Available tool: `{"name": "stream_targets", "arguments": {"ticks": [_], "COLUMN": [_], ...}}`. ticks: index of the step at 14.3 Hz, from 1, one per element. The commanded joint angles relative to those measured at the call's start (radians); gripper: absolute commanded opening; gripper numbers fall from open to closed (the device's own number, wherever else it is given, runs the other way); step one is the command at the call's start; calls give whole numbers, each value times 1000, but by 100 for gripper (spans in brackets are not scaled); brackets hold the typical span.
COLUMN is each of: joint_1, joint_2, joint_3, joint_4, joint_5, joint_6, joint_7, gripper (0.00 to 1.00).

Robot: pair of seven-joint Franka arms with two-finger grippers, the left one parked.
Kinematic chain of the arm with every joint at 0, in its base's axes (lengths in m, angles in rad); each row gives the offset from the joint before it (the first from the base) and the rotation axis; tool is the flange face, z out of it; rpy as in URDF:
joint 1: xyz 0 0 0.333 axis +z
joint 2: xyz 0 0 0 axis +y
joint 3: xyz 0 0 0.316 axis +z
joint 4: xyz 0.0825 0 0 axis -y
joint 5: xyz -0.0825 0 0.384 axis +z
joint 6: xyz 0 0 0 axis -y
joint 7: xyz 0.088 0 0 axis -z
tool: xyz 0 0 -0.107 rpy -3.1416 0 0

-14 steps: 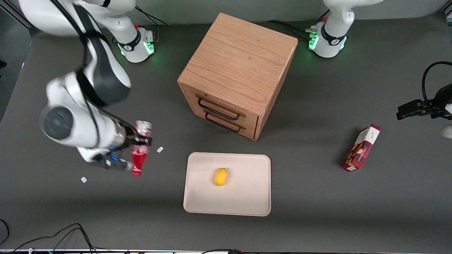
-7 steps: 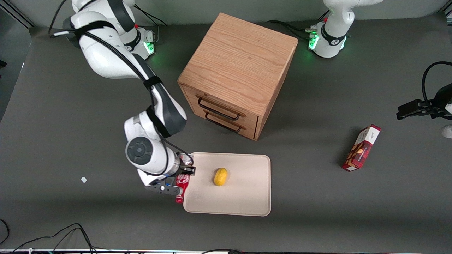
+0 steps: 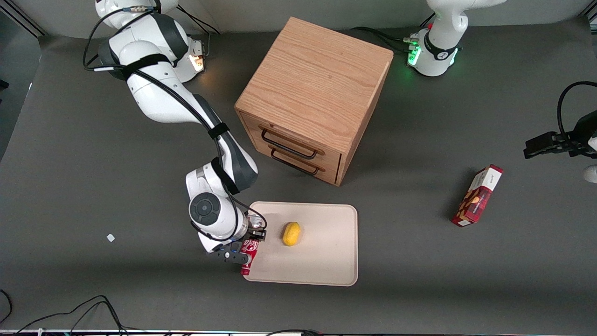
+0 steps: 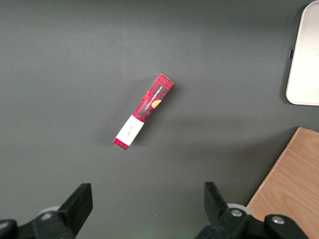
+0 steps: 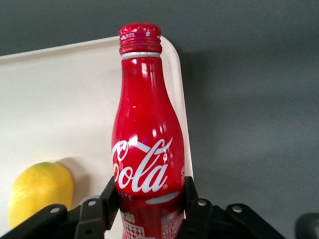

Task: Place coke bottle on tray
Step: 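Lower the bottle upright onto the tray beside the lemon and open the right gripper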

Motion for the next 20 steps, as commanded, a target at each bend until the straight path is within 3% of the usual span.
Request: {"name": "stream_targets", "arguments": {"ticks": [1,4,5,6,7,20], "joint_1": [28,29,29,29,31,25], "joint_2": [41,48,48,50,50,47], "joint_3": [-18,-20,-20,-20,-20,-20], "joint_4": [47,41,41,41,41,41], "joint_5": [-36,-39,-39,-39,-40,-39], "joint_6": [0,-2,-2,-2,-2,-2], "joint_7": [-43,-63,-61,-61,-58,-49], "gripper": [0,1,16,48,99,100]}}
